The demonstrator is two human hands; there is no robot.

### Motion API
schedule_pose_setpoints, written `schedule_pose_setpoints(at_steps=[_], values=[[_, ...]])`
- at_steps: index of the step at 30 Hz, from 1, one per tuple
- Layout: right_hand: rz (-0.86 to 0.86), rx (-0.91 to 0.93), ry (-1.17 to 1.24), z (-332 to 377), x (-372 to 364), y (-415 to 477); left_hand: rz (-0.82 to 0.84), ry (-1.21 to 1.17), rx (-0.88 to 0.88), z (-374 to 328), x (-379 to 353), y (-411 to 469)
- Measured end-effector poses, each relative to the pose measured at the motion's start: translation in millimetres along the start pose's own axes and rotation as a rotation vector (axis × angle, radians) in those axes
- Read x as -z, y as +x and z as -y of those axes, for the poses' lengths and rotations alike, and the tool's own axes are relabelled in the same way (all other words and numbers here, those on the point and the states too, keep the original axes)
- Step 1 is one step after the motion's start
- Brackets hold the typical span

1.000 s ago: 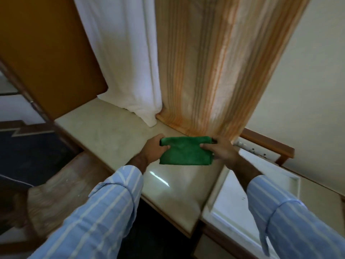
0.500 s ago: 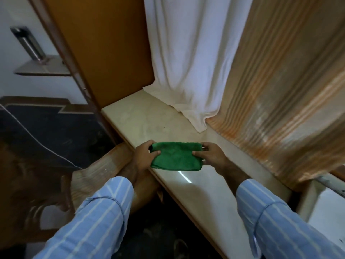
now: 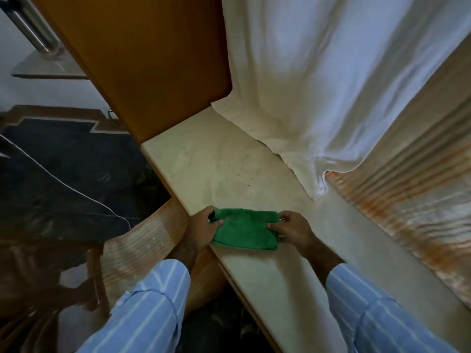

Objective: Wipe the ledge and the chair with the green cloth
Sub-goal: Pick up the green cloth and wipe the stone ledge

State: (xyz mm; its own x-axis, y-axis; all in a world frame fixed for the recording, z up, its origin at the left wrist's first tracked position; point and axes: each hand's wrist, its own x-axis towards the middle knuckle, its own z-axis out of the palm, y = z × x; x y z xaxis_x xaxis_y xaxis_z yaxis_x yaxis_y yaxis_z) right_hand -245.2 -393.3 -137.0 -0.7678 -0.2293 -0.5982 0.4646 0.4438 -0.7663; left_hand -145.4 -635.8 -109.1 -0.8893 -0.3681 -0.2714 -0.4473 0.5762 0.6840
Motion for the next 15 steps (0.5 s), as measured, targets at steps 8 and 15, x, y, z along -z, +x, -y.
schedule_pose_setpoints(at_steps=[8, 15], values=[[-0.098, 0.093, -0.218, 1, -39, 65, -0.163, 0.040, 0.129, 21, -4, 84], [-0.165, 0.212, -0.352, -2, -43, 79, -0.112, 0.079, 0.158, 28, -13, 101]])
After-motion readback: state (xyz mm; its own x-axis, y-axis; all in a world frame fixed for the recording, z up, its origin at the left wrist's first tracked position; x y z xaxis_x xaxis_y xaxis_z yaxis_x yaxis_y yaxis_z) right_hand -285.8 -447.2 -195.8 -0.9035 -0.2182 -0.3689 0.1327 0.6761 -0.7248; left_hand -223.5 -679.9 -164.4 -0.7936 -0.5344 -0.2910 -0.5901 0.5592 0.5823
